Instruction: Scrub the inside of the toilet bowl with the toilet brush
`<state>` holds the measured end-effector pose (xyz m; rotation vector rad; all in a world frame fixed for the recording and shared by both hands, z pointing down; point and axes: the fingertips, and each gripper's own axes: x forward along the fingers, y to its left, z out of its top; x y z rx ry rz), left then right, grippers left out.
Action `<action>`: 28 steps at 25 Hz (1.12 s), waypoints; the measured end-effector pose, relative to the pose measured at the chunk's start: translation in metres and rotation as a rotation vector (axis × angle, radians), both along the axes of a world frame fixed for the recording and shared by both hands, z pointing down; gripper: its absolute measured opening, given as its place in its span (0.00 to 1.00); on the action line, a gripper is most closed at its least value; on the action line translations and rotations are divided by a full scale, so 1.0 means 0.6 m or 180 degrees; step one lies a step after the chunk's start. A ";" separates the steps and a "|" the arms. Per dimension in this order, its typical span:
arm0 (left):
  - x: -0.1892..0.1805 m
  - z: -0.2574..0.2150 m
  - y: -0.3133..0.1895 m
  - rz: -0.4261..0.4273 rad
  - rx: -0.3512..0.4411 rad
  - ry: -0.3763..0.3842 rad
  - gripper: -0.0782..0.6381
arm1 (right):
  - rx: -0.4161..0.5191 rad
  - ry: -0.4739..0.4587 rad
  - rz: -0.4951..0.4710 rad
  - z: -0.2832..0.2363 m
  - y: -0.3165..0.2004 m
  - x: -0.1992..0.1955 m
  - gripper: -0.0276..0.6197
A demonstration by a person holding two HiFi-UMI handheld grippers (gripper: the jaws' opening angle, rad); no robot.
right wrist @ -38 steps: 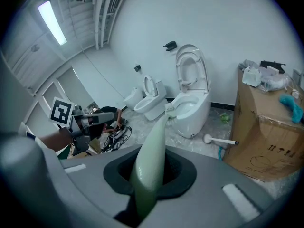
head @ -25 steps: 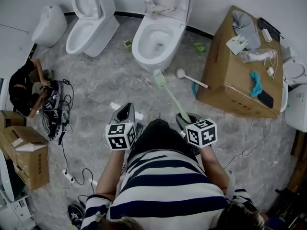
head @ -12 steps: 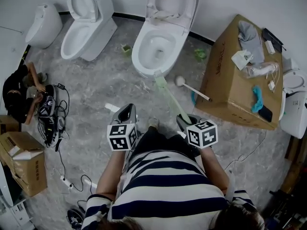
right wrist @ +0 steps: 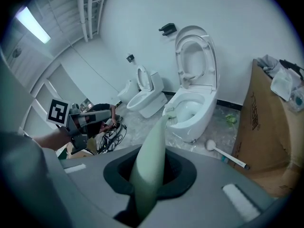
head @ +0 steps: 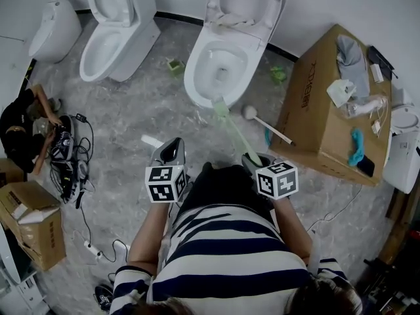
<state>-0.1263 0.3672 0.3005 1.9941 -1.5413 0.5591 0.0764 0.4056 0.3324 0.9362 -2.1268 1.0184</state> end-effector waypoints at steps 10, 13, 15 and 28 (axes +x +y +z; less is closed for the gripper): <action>-0.003 0.019 -0.119 -0.0147 0.0060 -0.0048 0.11 | -0.0089 0.0039 -0.0133 0.038 -0.135 -0.006 0.11; 0.006 0.026 -0.170 -0.0216 0.0053 0.0011 0.11 | -0.0137 0.0055 -0.0275 0.052 -0.184 -0.005 0.11; 0.017 0.034 -0.201 -0.0223 0.0028 0.0012 0.11 | -0.0171 0.0069 -0.0365 0.060 -0.216 -0.001 0.11; 0.072 0.107 -0.359 -0.0283 -0.0281 -0.0053 0.11 | -0.0447 0.0098 -0.0630 0.136 -0.383 0.040 0.11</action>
